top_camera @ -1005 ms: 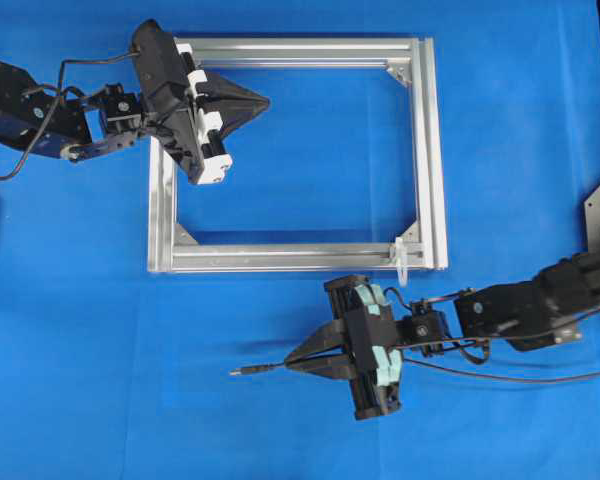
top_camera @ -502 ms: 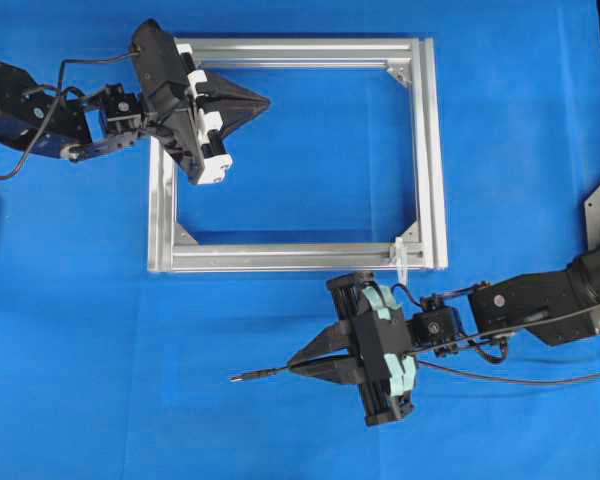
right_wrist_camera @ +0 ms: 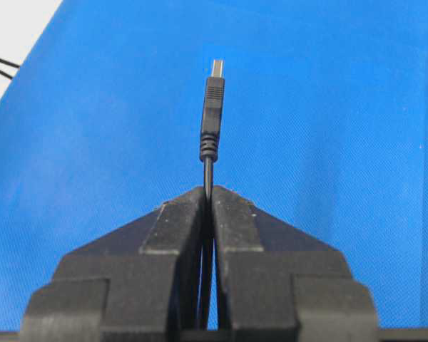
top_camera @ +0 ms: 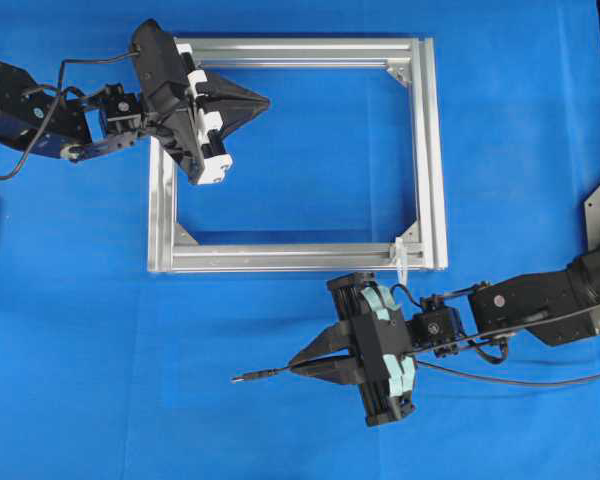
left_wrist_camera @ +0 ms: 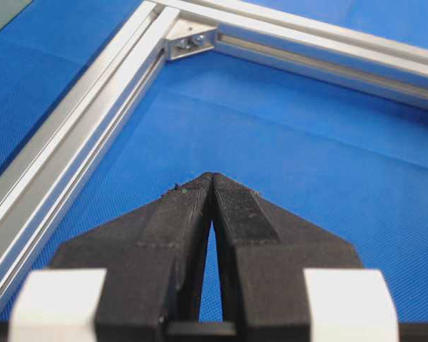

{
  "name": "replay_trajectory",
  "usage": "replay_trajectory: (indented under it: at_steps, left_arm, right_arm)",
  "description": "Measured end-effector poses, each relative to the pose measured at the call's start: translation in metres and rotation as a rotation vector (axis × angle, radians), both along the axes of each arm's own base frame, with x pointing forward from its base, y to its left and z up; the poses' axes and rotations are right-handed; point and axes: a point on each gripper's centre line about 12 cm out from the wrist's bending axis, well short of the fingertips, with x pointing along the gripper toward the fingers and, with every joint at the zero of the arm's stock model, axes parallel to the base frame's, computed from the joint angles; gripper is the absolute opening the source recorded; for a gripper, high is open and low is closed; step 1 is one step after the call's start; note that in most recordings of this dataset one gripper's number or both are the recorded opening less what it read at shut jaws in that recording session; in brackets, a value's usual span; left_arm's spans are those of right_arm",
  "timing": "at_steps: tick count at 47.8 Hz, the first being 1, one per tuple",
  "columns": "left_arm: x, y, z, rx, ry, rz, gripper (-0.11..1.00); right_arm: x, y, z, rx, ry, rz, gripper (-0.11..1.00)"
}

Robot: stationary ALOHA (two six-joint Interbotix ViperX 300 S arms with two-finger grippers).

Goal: Insert the wire through the string loop located on the right side.
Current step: 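Lift the cable and move the right gripper right, aligning plug with loop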

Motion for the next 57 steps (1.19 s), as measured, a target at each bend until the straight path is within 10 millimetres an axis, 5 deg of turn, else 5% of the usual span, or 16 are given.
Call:
replay_trajectory:
  at_steps: [37,57]
  left_arm:
    - [0.0,-0.001,0.0,-0.001,0.001,-0.003,0.0]
    - [0.001,-0.002,0.0,-0.003,-0.001,-0.005,0.0]
  right_arm:
    - [-0.003,0.0,-0.003,-0.005,0.016,0.003,-0.04]
    - [-0.073,-0.012,-0.005,0.01,0.085,0.004,-0.04]
